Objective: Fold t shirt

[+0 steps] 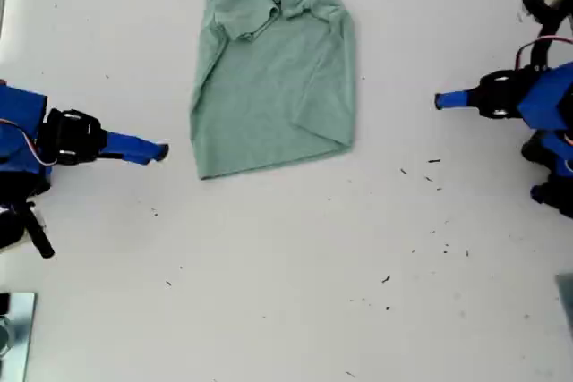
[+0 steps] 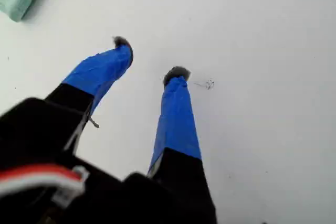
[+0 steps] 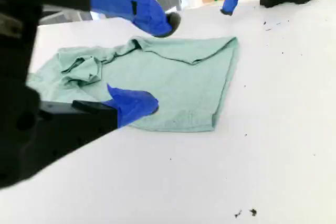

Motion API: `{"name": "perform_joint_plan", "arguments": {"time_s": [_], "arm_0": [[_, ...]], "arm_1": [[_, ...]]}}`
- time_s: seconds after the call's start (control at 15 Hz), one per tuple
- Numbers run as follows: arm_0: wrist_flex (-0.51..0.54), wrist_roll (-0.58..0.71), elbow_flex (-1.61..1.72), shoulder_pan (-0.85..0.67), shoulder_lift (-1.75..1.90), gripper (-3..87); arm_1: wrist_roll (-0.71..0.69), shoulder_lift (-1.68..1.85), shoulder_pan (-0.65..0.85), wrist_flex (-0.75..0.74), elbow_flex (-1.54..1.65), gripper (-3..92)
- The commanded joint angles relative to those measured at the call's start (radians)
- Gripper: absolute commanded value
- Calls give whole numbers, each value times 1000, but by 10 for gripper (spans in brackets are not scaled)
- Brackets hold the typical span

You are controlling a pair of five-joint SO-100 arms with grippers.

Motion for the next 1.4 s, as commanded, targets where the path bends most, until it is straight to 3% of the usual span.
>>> {"name": "perform_joint_plan", "arguments": {"time_s": [0.0, 0.07, 0.13, 0.2, 0.27, 0.4, 0.67, 0.8, 0.93, 1.07, 1.13, 1.33], "arm_0": [[-17, -2, 8, 51, 5, -2], [-17, -2, 8, 61, 5, -2], [-17, -5, 8, 69, 5, -2], [-17, -8, 8, 67, 5, -2], [-17, -5, 8, 67, 5, -2], [-14, -48, 0, 46, 5, -2], [34, -230, -322, 66, -241, -2], [140, -291, -660, 86, -640, -2], [351, -272, -1051, 57, -974, -2], [477, -186, -1348, 2, -1170, -2], [515, -147, -1451, -25, -1238, 13], [523, -71, -1551, -54, -1347, 289]], "arm_1": [[690, 14, -94, -3, 60, 150], [796, 14, -87, -3, 60, 145], [695, 14, -67, -3, 60, 93], [681, 15, -60, 0, 57, 83], [756, 15, -126, 12, 49, 25], [523, 15, -196, -17, 64, 25], [509, 15, -270, -26, 67, 25], [511, 15, -272, -32, 67, 25], [514, 15, -272, -41, 69, 25], [520, 15, -275, -52, 69, 25], [523, 15, -275, -52, 69, 25], [531, 15, -279, -55, 69, 25]]}}
